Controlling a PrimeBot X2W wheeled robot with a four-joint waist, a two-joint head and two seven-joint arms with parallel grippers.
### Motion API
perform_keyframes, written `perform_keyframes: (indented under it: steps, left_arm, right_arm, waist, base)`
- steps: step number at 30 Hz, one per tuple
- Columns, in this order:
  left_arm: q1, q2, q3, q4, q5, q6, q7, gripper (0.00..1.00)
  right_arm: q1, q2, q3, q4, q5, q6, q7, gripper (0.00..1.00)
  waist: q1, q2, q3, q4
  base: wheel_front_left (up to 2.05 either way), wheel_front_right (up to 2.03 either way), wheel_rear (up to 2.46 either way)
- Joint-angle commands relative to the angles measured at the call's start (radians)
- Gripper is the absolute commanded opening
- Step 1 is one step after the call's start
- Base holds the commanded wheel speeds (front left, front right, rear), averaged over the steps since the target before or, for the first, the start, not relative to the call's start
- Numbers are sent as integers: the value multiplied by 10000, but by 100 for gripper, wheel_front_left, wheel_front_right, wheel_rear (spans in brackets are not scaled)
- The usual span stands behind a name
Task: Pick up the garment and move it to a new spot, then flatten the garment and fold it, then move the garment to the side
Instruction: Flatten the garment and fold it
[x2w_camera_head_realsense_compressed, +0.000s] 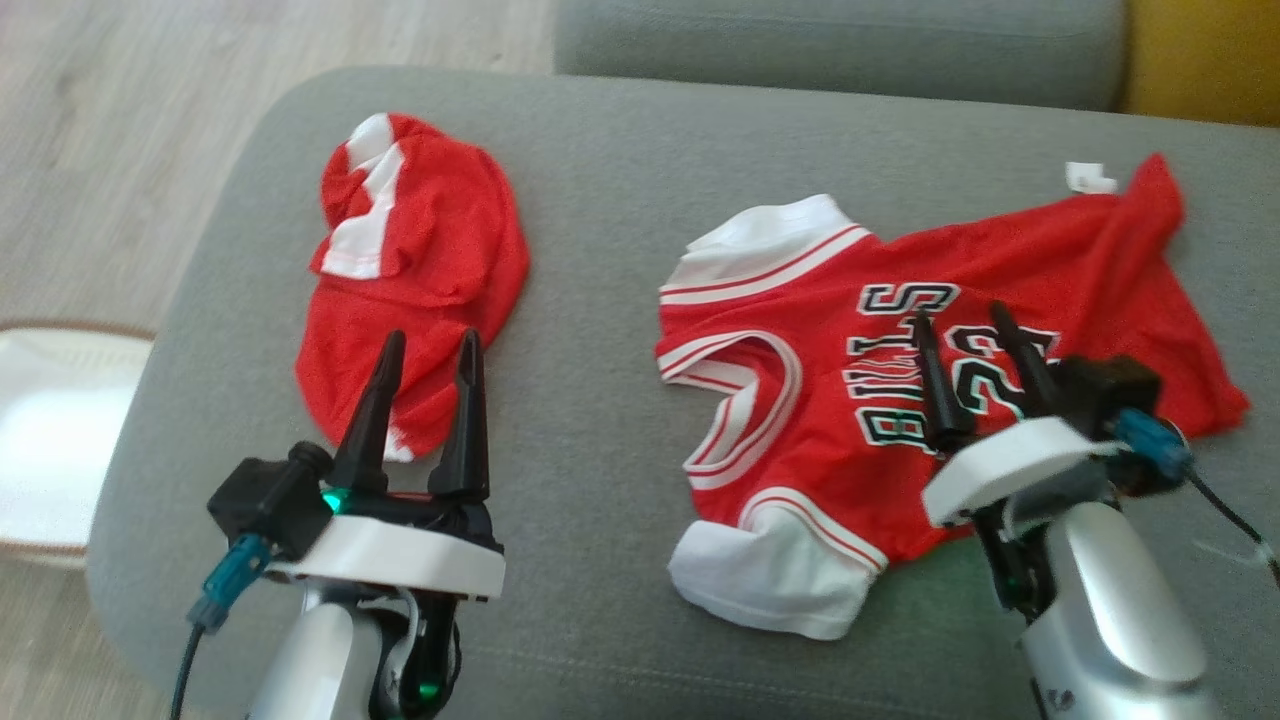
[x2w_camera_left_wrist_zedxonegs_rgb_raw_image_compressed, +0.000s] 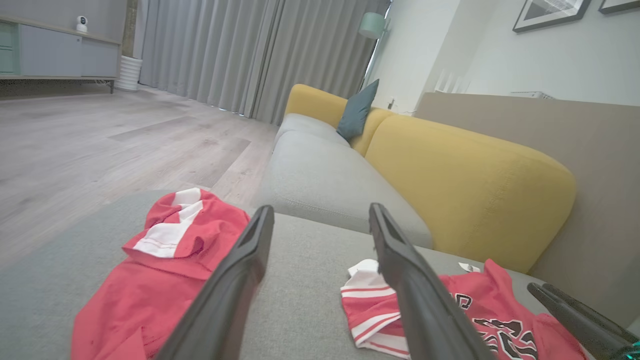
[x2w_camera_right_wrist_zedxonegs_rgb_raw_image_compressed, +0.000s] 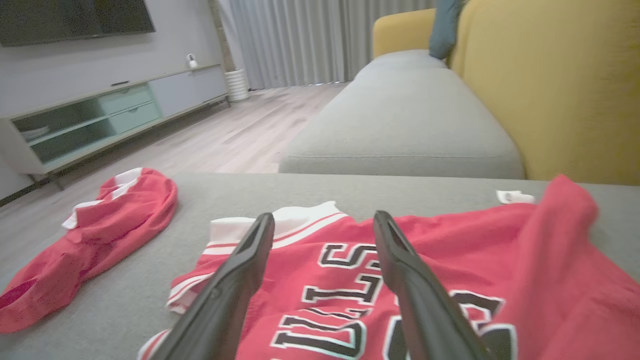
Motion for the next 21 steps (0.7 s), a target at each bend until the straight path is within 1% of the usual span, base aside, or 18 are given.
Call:
perform_keyframes:
  steps: [1, 4, 6, 11, 16, 19, 20, 21]
  left_arm:
    - [-467, 58, 246, -347, 6, 54, -51, 100]
    - [-570, 58, 170, -328, -51, 39, -51, 100]
    - [-652, 58, 103, -320, -113, 31, -51, 100]
    - [-849, 58, -98, -318, -296, 62, -51, 100]
    - [-1040, 58, -237, -305, -428, 89, -51, 100]
    - [-1128, 58, -288, -303, -521, 104, -51, 100]
    - [-1128, 58, -288, -303, -521, 104, -51, 100]
    - [-1151, 58, -307, -306, -556, 108, -51, 100]
  right_arm:
    - [-460, 19, 510, -600, -185, 75, 304, 100]
    - [-778, -321, 1078, -815, -254, 75, 895, 100]
    - [-1100, -675, 1436, -709, -182, 75, 1244, 100]
    - [-2129, -1641, 2308, -23, 140, 75, 1771, 100]
    - [-3173, -2616, 3633, 797, 876, 75, 2226, 100]
    - [-3767, -3228, 4483, 1208, 1356, 75, 2388, 100]
    - [-3767, -3228, 4483, 1208, 1356, 75, 2388, 100]
    - [-3966, -3427, 4788, 1326, 1477, 75, 2417, 100]
  waist:
    - [0, 0, 252, 362]
    - [0, 0, 491, 733]
    - [0, 0, 661, 1003]
    - [0, 0, 1117, 1707]
    - [0, 0, 1534, 2300]
    - [0, 0, 1731, 2581]
    - [0, 0, 1731, 2581]
    - [0, 0, 1796, 2661]
  base:
    - [0, 0, 0]
    - [0, 0, 0]
    - [0, 0, 0]
    - [0, 0, 0]
    - [0, 0, 0]
    - [0, 0, 0]
    - [0, 0, 0]
    - [0, 0, 0]
